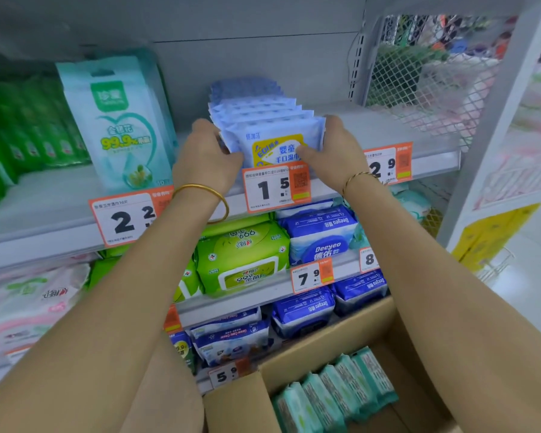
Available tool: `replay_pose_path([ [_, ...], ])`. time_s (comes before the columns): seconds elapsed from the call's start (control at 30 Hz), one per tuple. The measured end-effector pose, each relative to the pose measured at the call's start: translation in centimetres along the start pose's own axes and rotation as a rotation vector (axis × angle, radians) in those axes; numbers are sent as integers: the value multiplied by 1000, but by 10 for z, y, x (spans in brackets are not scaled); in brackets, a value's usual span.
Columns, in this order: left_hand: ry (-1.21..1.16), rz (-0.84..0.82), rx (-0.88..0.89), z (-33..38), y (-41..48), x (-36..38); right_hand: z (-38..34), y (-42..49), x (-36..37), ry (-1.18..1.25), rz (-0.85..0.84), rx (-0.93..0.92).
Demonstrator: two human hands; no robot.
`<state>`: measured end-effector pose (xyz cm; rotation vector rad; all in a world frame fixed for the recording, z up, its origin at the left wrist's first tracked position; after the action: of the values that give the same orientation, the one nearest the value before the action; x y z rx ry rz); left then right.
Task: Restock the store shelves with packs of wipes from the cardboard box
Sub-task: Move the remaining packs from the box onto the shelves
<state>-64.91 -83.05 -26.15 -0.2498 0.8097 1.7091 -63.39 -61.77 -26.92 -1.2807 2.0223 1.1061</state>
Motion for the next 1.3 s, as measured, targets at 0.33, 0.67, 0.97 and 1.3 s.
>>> replay_pose_path([
  [0.33, -65, -8, 464, 47, -122, 34, 51, -116, -34, 312, 399, -66],
  [0.67, 256, -1031, 139, -96, -271, 255, 291, -271, 163, -125, -761, 657],
  [0.97, 289, -1160, 18, -148, -292, 319, 385, -315, 265, -185, -892, 878],
  [1.3, 239, -1177, -79, -158, -305, 341, 415, -343, 286, -339, -941, 899],
])
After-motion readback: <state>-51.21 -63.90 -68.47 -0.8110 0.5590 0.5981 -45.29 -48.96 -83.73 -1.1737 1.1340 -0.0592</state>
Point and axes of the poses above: each hand's wrist, its own y-axis towards the middle knuckle, its own x-axis out of the palm, z = x × y, the point moved 10 cm from there along y, towards the middle knuckle, and after that the axes turned 4 degrees about -y, right-handed, at the moved point
